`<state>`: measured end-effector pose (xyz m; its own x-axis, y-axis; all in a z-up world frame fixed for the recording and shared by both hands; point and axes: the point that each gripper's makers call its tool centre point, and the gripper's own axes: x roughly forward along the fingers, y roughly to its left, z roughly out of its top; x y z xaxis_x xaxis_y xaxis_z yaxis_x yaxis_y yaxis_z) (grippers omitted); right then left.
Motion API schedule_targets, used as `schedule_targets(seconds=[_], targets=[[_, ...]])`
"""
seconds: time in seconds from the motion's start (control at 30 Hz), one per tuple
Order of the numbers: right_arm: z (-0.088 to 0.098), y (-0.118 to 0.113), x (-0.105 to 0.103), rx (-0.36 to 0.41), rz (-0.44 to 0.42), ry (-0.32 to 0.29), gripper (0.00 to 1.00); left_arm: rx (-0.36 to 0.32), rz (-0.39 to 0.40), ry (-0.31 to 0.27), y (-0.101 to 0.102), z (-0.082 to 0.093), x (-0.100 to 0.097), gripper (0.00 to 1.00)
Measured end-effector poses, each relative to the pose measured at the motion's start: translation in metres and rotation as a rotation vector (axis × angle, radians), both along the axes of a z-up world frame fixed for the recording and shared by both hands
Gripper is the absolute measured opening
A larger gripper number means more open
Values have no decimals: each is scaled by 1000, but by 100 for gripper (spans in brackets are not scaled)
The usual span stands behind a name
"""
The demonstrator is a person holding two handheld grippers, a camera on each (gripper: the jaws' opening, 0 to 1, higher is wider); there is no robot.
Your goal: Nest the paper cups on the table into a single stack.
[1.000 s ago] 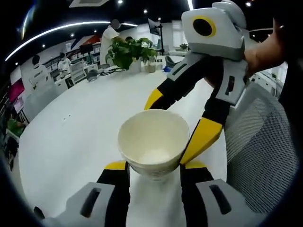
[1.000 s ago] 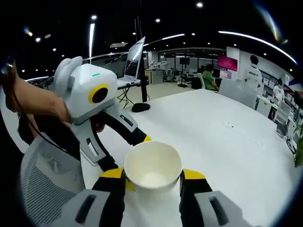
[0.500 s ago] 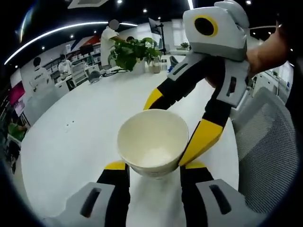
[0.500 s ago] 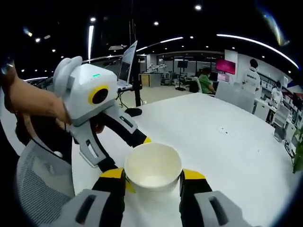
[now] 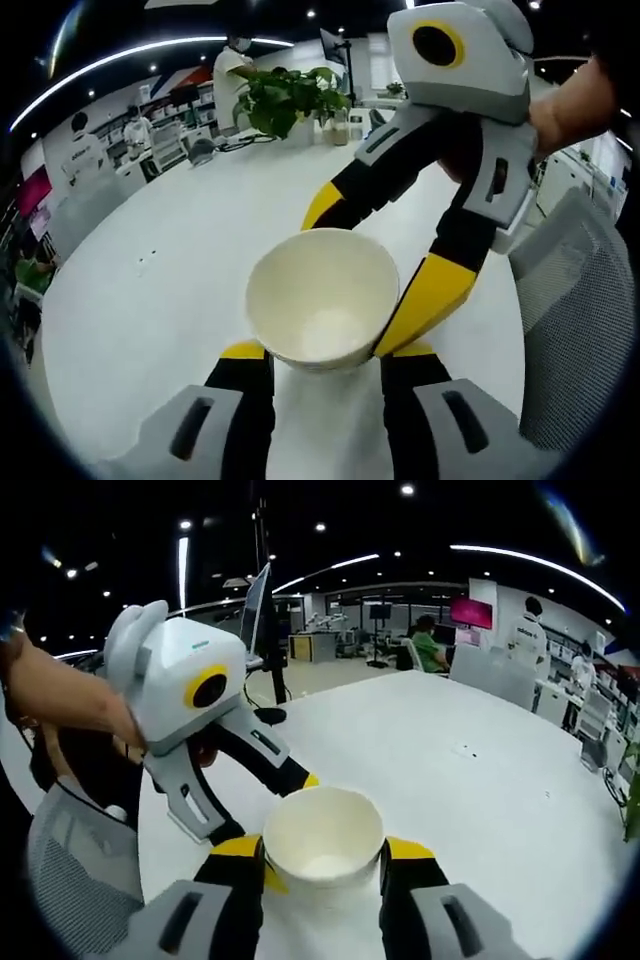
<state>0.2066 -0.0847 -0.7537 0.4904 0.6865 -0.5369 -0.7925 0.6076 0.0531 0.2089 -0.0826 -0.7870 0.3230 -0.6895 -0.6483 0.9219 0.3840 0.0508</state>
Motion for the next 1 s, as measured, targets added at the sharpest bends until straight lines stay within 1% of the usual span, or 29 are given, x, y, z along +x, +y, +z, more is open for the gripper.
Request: schedule_targets(seconds=[0.03, 0.07, 0.13, 0.37, 0.43, 0.5, 0.53, 0.57, 0.63, 0.73, 0.77, 0.87, 0.9, 0.97, 1.0], targets=[[1, 0, -1, 4, 3, -1, 45, 9, -1, 1, 1, -2, 0, 40], [3, 0, 0, 12, 1, -5, 45, 6, -1, -5, 1, 0, 0, 40], [3, 1, 1, 23, -1, 4, 45, 9, 4, -4, 3, 0, 1, 40], [1, 3, 3, 9, 7, -9, 46, 21, 1, -20, 6, -2, 4, 41], [0, 2, 3, 7, 4, -6, 46, 20, 3, -17, 6, -3, 5, 40], [-1, 1, 2, 6, 4, -4, 48, 23, 11, 4, 5, -5, 3, 41], [-1, -1, 3, -9, 6, -18, 49, 19, 14, 14, 4, -6, 1, 42], [-1, -1, 4, -8, 6, -22, 50, 16, 15, 18, 4, -7, 1, 43], [1, -4, 4, 2, 6, -15, 51, 16, 19, 16, 3, -7, -1, 47], [6, -9, 4, -2, 0, -36, 54, 15, 31, 15, 7, -7, -3, 50], [7, -10, 3, -3, -2, -44, 55, 11, 41, 19, 9, -6, -3, 52], [10, -18, -1, 3, -11, -53, 57, -40, 86, 38, 13, 1, -6, 55], [9, -20, -2, 10, -16, -54, 58, -68, 99, 33, 14, 5, -7, 55], [12, -23, -6, 20, -23, -60, 61, -91, 122, 29, 17, 13, -11, 56], [13, -25, -8, 26, -27, -62, 62, -96, 125, 27, 20, 13, -10, 57]])
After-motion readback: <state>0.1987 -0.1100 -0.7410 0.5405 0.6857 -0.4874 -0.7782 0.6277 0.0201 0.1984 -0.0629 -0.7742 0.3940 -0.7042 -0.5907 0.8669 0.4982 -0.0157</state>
